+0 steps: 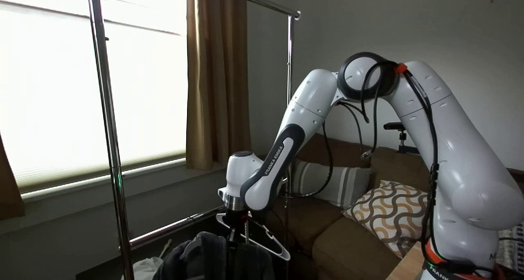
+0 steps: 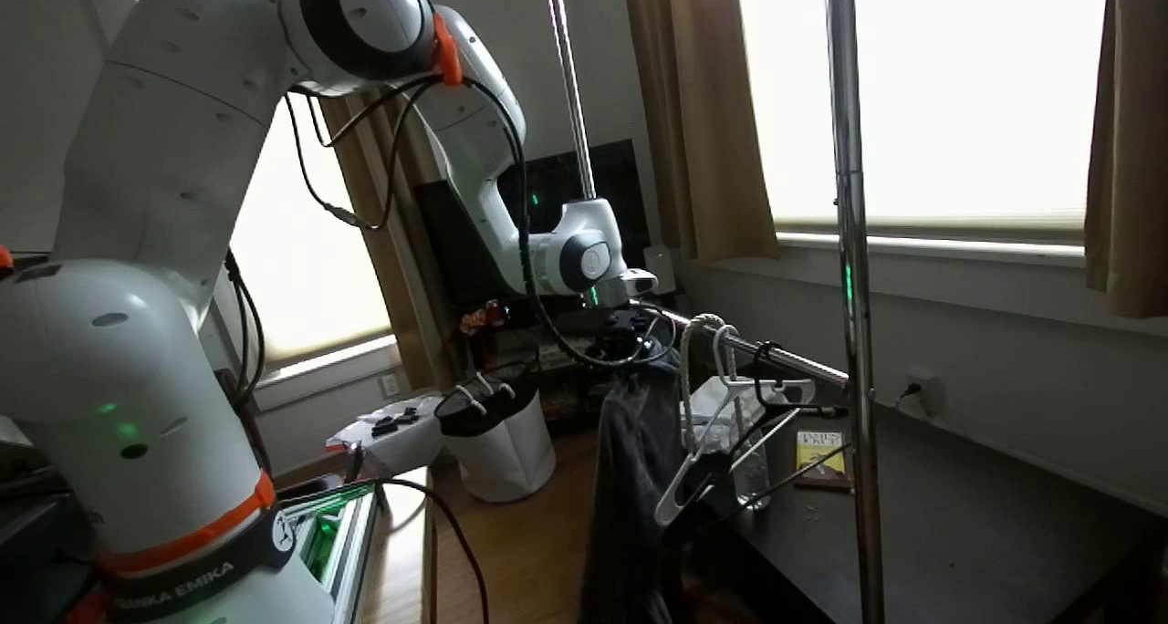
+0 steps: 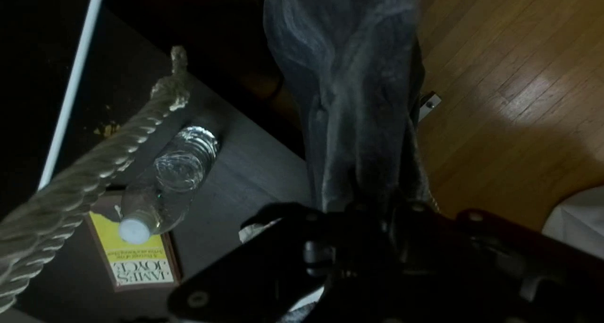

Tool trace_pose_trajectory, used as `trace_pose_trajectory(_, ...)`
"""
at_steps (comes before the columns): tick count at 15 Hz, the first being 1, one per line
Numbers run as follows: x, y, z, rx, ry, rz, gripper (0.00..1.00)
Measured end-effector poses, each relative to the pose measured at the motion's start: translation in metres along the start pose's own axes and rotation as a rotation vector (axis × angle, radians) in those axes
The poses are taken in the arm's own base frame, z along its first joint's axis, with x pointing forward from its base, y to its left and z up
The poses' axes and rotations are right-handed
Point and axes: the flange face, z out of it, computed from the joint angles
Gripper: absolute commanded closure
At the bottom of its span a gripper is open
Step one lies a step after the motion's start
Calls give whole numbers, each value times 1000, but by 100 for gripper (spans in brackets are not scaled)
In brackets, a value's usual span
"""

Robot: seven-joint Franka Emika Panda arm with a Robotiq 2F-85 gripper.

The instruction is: Move the hanger with the rob to the top rod

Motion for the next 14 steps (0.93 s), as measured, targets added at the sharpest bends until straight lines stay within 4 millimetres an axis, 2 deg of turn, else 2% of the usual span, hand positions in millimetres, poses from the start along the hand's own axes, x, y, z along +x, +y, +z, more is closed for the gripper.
trace_pose_trajectory(4, -17, -17, -19, -55, 118, -30, 98)
trace_pose_trajectory(7, -33, -25, -38, -91, 206, 18, 98)
trace_pose_trajectory(10, -50, -26, -58, -130, 299, 68, 98)
trace_pose_trajectory(14, -65, -16, -78, -194, 383, 79, 98)
